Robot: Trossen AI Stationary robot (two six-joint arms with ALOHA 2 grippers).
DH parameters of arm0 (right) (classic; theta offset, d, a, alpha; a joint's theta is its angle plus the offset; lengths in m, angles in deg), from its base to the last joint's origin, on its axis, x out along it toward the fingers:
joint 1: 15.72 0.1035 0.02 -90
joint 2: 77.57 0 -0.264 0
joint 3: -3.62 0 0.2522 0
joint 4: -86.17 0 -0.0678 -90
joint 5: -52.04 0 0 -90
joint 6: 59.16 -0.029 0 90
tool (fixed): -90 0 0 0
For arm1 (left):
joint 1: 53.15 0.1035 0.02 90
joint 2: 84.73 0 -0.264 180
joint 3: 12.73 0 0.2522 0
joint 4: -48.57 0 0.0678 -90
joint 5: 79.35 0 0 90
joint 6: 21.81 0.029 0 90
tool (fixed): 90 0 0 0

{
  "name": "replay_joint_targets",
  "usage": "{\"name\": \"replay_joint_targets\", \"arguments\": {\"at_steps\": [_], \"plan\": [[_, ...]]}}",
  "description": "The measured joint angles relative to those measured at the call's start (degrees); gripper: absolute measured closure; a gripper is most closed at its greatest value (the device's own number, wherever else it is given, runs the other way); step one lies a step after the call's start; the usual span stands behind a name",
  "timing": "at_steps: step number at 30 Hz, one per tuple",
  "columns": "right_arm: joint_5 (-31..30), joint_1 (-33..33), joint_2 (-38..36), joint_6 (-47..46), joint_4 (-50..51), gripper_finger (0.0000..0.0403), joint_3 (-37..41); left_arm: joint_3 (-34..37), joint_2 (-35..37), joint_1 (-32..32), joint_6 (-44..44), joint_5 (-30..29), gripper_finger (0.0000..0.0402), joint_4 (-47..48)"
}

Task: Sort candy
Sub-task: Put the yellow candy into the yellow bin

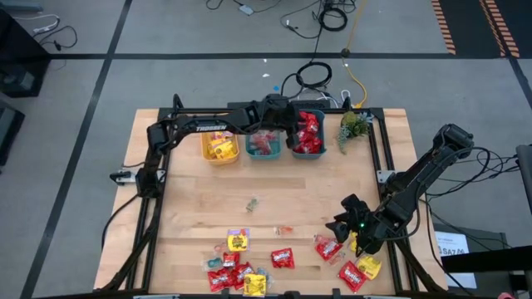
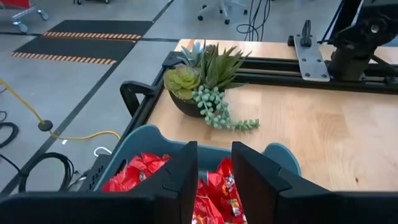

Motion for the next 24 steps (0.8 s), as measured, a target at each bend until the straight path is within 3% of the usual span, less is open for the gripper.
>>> {"name": "replay_joint_targets", "arguments": {"at_steps": [13, 24], "plan": [[0.20, 0.00, 0.00, 0.22, 0.01, 0.0161, 0.00, -0.78, 0.01, -0.46, -0.06, -0.06, 0.0292, 2.67], [0.38, 0.00, 0.02, 2.07, 0.29, 0.0161, 0.00, -0.74, 10.19, -3.08, -10.28, -4.20, 0.0293, 21.93]]}}
